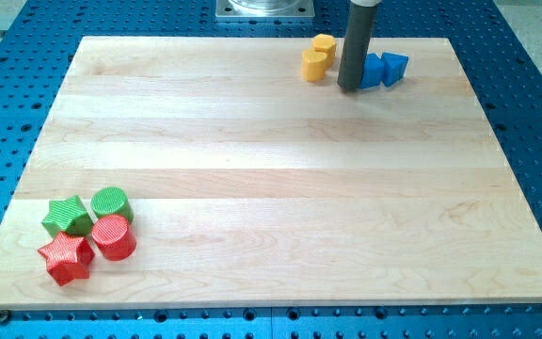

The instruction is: Move the blue cube into the yellow heart

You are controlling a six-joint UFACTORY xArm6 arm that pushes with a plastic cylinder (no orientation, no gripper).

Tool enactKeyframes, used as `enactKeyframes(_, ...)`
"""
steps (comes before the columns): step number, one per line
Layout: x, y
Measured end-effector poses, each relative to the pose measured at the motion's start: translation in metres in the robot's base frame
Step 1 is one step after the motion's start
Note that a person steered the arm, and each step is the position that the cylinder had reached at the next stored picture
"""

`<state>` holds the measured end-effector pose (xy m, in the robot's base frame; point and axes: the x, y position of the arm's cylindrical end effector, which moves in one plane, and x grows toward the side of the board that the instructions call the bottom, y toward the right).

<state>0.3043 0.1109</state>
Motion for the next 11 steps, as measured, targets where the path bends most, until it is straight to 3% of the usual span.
enactKeyframes(1,0.032,-0.023)
enactKeyframes(2,0.039,0.068)
enactKeyframes(3,0.014,0.119)
enactKeyframes(4,-0.034,0.123)
enactKeyframes(5,-0.046,0.112)
enactKeyframes(7,-0.03,-0.01)
enactKeyframes(8,-0.014,-0.004)
enactKeyframes(9,0.029,-0.007)
enactKeyframes(10,0.06,-0.032)
enactKeyframes(11,0.073,-0.108)
